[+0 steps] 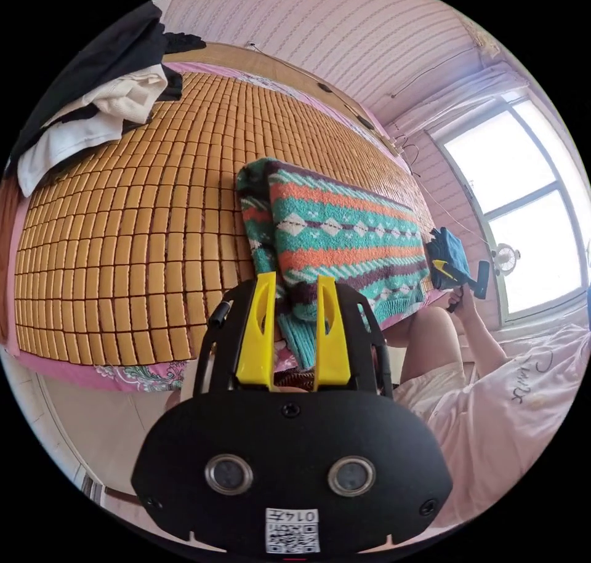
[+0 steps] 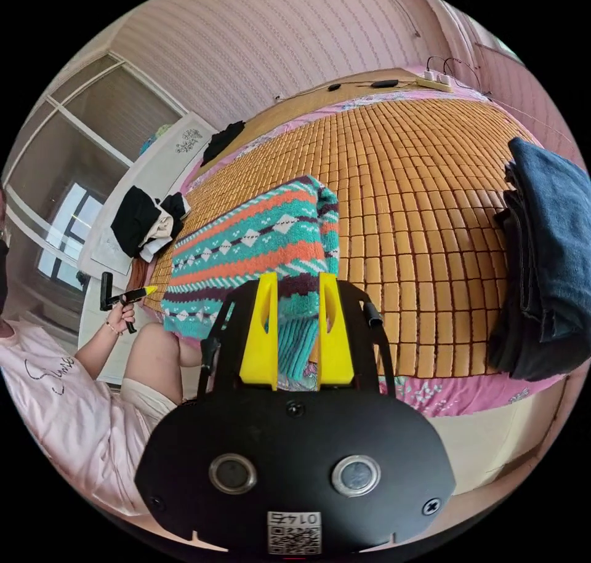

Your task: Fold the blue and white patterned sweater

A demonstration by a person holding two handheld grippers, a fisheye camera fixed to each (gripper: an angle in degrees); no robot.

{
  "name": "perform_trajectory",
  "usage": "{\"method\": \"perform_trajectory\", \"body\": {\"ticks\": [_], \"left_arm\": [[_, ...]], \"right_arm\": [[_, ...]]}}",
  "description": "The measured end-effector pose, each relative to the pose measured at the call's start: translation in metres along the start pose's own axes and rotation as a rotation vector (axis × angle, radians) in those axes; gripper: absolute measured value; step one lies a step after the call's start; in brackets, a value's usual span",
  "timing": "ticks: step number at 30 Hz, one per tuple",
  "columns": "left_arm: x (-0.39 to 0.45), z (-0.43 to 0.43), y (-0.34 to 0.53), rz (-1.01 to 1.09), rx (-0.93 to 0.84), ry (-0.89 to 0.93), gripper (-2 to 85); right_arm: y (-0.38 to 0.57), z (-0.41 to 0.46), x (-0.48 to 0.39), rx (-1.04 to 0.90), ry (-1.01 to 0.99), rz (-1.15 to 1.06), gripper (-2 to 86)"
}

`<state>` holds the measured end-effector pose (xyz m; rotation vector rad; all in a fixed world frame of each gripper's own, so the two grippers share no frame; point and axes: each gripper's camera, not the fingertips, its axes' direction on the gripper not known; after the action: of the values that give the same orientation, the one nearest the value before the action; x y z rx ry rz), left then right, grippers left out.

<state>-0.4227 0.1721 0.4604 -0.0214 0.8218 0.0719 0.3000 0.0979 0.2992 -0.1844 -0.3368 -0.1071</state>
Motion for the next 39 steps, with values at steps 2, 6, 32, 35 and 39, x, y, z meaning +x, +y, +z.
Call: {"method": "perform_trajectory", "body": {"ticks": [2, 6, 32, 35, 39], "left_arm": [[0.001, 0.023, -0.002, -0.028, -0.075, 0.049, 12.5], [0.023, 0.040, 0.000, 0.056, -0.156, -0.050, 8.0], [0.171, 0.124, 0.094, 0.516, 0.093, -0.110, -0.8], [0.190, 0.168, 0.098, 0.571, 0.058, -0.206, -0.9], [0.189, 0.206, 0.114, 0.646, -0.009, -0.244, -1.0]], "right_arm": [[-0.006, 0.021, -0.003, -0.052, -0.022, 0.026, 10.8], [-0.019, 0.036, -0.026, -0.119, 0.053, -0.030, 6.0], [-0.106, 0.231, -0.320, -0.332, 0.344, -0.854, -0.8], [-0.126, 0.306, -0.352, -0.481, 0.458, -0.925, -0.8], [-0.135, 0.366, -0.361, -0.614, 0.508, -0.930, -0.6]]}}
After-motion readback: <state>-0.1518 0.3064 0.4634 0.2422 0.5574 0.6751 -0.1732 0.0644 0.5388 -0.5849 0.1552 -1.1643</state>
